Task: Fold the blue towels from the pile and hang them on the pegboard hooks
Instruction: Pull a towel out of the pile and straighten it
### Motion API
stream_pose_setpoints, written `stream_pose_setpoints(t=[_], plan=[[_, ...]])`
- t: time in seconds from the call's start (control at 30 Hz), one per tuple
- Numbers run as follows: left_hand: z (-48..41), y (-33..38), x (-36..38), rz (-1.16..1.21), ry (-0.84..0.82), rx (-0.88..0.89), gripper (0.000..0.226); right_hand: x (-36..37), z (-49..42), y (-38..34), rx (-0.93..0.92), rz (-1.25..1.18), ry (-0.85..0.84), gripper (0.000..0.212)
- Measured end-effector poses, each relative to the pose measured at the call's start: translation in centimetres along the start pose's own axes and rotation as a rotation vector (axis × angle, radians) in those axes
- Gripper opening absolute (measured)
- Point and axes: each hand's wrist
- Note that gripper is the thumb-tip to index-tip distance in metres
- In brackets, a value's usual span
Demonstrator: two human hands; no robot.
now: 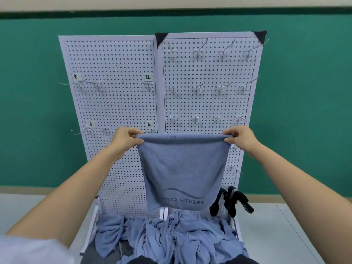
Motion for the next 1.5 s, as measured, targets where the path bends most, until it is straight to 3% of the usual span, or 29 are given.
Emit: stream_pose_setpoints(t=[0.17,0.33,0.47,0.53,0.73,1.0,1.13,1.33,1.5], plan=[[-0.2,-1.6,-0.5,-0.047,-0.002,0.053,0.012,-0.1,-0.2,0.8,-0.052,0.119,0.038,0.01],[-0.3,-2.4,-1.2,0.388,-0.259,-0.052,0.016,-0.5,0.0,1.7,0.215,-0.552,-0.088,0.015],[-0.6,-2.5,1.1,0.507,-0.182,-0.339,0.01,1.7,0.0,2.4,0.368,-0.631,0.026,0.015],[-0.2,-1.7,2.8,0.519,-0.143,-0.373,0.008,3.4,0.2,2.3,0.391,-0.664,0.067,0.017],[2.6,2.4,8.2,0.506,-0.232,-0.231,0.005,9.0,1.7,0.0,0.293,-0.684,-0.092,0.004],[3.5,3.5,10.6,0.407,-0.163,-0.083,0.011,11.4,2.8,-0.6,0.136,-0.603,-0.062,0.006],[3.3,3.4,10.4,0.369,-0.171,-0.023,0.018,11.2,3.4,-0.6,0.139,-0.696,-0.162,0.021],[3.0,2.9,10.5,0.265,-0.169,-0.003,0.009,10.7,3.7,0.8,0.214,-0.754,-0.3,0.035],[2.7,2.7,10.0,0.307,-0.25,0.023,0.014,9.4,3.2,3.1,0.187,-0.606,-0.132,0.034]])
Point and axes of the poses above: each hand's wrist, its own z-axis away from the middle knuckle, its own x-axis out of the palm, y = z × x, and after that the axes turned 15 degrees about -z, right-handed
